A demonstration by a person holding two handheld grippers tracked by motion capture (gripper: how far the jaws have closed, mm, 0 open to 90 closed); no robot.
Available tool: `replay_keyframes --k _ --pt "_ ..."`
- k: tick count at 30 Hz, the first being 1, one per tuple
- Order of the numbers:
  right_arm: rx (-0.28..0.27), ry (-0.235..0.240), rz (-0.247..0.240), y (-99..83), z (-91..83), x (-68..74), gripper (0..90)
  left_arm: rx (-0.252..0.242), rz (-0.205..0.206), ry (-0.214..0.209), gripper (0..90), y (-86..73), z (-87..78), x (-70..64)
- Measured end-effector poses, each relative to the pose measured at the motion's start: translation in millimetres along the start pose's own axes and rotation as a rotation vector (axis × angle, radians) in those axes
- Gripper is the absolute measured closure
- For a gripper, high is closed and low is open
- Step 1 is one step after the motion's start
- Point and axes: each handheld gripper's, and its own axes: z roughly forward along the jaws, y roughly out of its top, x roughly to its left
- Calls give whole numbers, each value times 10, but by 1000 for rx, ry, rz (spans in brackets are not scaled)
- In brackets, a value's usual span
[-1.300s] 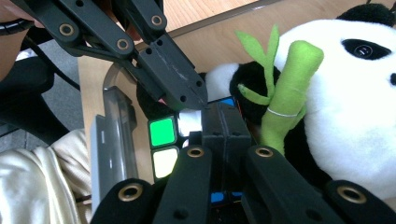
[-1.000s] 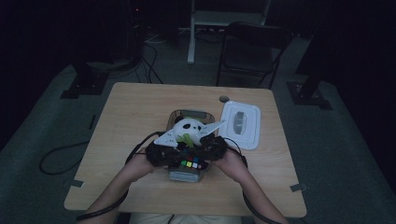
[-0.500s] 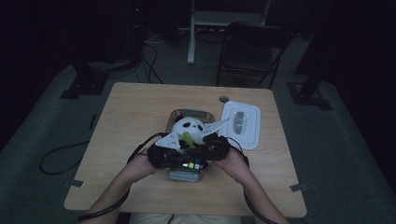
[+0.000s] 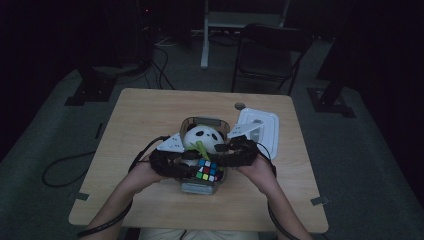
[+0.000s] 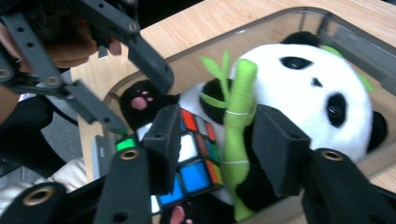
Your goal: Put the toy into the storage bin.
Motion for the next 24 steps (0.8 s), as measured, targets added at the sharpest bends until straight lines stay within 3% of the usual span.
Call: replay_keyframes --k 6,7,12,18,22,24 --pt "-27 -39 44 -74 -80 -93 359 -29 -19 5 368 -27 -88 65" --pt "-29 -51 45 -88 -96 -106 332 -28 -24 6 309 -35 -100 78" --pt "-57 -111 74 -174 -189 -201 215 -37 -45 47 249 -86 -163 147" --pt "-76 -166 120 -299 -301 -353 207 -20 -58 96 100 -163 -208 207" --pt "-98 -198 150 -407 -349 -437 194 -16 -68 120 98 -217 -237 247" --pt "-97 -209 164 -463 -364 -477 164 -9 -73 129 23 -241 -249 261"
